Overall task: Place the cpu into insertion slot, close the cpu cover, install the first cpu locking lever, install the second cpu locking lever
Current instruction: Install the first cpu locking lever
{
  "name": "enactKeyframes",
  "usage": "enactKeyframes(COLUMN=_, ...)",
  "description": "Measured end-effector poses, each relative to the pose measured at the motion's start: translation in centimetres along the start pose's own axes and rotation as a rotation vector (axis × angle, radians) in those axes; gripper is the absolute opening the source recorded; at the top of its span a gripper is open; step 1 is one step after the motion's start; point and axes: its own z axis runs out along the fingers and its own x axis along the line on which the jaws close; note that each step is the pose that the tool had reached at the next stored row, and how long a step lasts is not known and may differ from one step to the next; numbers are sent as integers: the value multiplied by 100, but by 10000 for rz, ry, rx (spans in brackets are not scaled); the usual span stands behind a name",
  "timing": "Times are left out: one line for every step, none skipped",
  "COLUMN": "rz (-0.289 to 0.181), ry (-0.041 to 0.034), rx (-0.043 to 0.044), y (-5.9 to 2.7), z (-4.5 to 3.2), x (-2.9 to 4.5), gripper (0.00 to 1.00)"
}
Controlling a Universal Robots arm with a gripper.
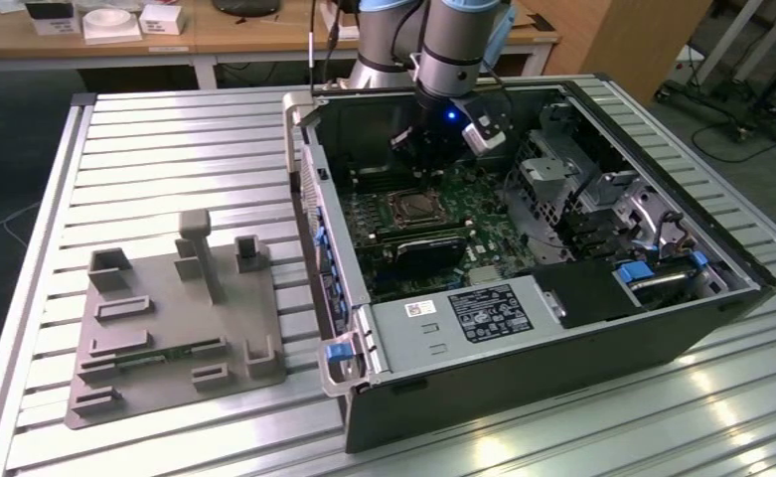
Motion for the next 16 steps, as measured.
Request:
enactKeyframes(rz=2, ry=-1, rx=2, y=0, z=1, x=0, gripper=10)
enactKeyframes(rz=2, ry=-1, rx=7, y=0, z=3, x=-1, gripper=10)
enactKeyframes(rz=2, ry=-1, rx=11, y=0, z=4, x=-2, gripper=10)
enactKeyframes(rz=1, ry=-1, rx=12, y=0, z=6, x=-3, gripper=10)
enactKeyframes(rz=0, ry=-1, rx=14, y=0, z=7, x=-5, gripper=10)
enactKeyframes(rz=0, ry=0, rx=14, y=0, z=8, x=-6, gripper=10)
enactKeyframes(rz=0, ry=-1, rx=13, y=0, z=10, x=-8, gripper=10)
enactKeyframes(rz=1, ry=-2, rx=12, y=0, z=13, x=-8, gripper=10)
enactKeyframes(rz=1, ry=-2, rx=11, y=1, z=18, x=-9, gripper=10)
enactKeyframes(rz=1, ry=-1, rx=14, y=0, z=21, x=-10, gripper=10)
enactKeyframes(rz=1, ry=1, rx=16, y=-1, z=23, x=-10, gripper=10)
enactKeyframes(rz=1, ry=2, rx=17, y=-1, z=23, x=-10, gripper=10)
enactKeyframes(rz=1, ry=1, rx=17, y=-1, z=23, x=-11, gripper=10)
enactKeyframes(rz=2, ry=0, rx=16, y=0, z=24, x=-11, gripper=10)
enactKeyframes(rz=1, ry=0, rx=14, y=0, z=24, x=-11, gripper=10)
enactKeyframes(rz=1, ry=-2, rx=12, y=0, z=24, x=-12, gripper=10)
